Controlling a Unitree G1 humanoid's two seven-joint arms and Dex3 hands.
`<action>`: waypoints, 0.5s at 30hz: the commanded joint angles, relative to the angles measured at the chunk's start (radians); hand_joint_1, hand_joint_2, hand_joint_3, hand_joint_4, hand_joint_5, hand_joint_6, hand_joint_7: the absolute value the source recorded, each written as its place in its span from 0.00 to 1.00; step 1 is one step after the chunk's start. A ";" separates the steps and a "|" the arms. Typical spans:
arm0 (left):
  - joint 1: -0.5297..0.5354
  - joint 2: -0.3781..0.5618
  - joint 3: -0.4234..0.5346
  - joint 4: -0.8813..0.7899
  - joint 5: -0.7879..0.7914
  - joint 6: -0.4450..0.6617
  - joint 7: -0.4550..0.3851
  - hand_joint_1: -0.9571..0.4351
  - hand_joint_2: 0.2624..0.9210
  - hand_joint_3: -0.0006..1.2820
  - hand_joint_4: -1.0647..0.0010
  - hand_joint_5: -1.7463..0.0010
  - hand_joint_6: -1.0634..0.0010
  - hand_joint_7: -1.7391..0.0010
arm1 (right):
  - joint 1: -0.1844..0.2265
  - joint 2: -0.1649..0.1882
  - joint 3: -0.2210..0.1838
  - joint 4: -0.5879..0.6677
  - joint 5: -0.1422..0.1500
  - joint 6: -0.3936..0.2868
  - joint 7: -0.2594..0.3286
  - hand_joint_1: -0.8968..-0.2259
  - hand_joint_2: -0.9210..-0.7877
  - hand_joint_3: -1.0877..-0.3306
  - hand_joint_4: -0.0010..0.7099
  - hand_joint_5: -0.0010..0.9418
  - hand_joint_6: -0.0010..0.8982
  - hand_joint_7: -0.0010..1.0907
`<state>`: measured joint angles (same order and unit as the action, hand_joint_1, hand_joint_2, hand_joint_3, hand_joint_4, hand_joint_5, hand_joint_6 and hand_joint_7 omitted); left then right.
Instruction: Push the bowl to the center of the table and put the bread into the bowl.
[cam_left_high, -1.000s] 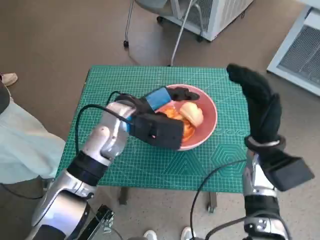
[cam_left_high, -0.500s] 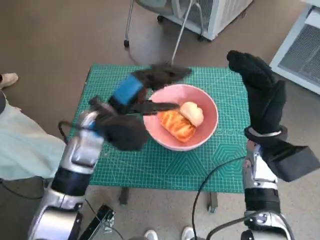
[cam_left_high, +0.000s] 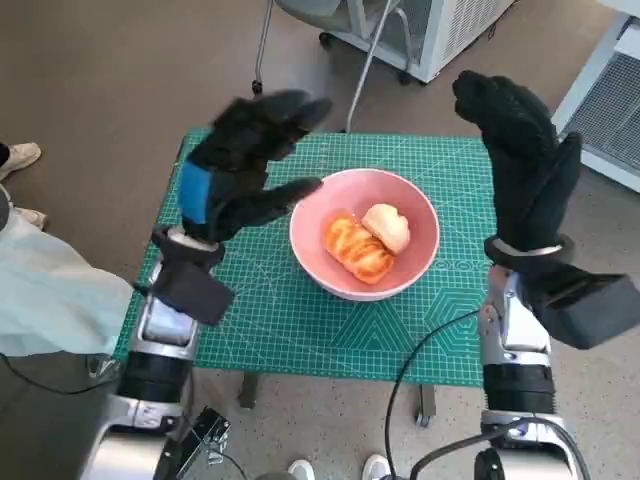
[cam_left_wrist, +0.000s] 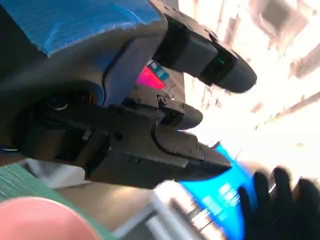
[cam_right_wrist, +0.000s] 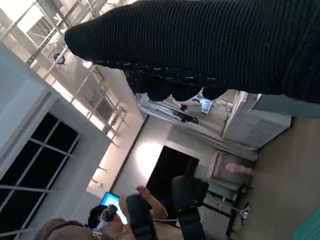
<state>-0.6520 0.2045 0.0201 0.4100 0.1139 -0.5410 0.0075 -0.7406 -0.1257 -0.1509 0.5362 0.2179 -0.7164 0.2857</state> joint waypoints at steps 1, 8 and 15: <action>0.013 -0.022 0.020 -0.010 -0.053 -0.010 -0.010 0.59 1.00 0.05 0.56 0.67 0.59 0.61 | 0.004 0.003 0.007 0.011 -0.032 -0.003 -0.017 0.47 0.00 0.54 0.57 0.01 0.07 0.75; 0.029 -0.026 0.022 -0.037 -0.088 -0.002 -0.043 0.58 1.00 0.08 0.62 0.62 0.63 0.59 | 0.003 -0.001 0.007 0.023 -0.050 -0.011 -0.023 0.46 0.00 0.55 0.57 0.01 0.08 0.75; 0.041 -0.029 0.024 -0.067 -0.097 -0.008 -0.055 0.60 1.00 0.10 0.64 0.61 0.65 0.58 | 0.010 -0.005 0.008 0.014 -0.060 -0.007 -0.023 0.47 0.00 0.54 0.57 0.01 0.08 0.74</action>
<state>-0.6288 0.1853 0.0375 0.3674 0.0310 -0.5425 -0.0426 -0.7407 -0.1270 -0.1468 0.5473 0.1697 -0.7284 0.2705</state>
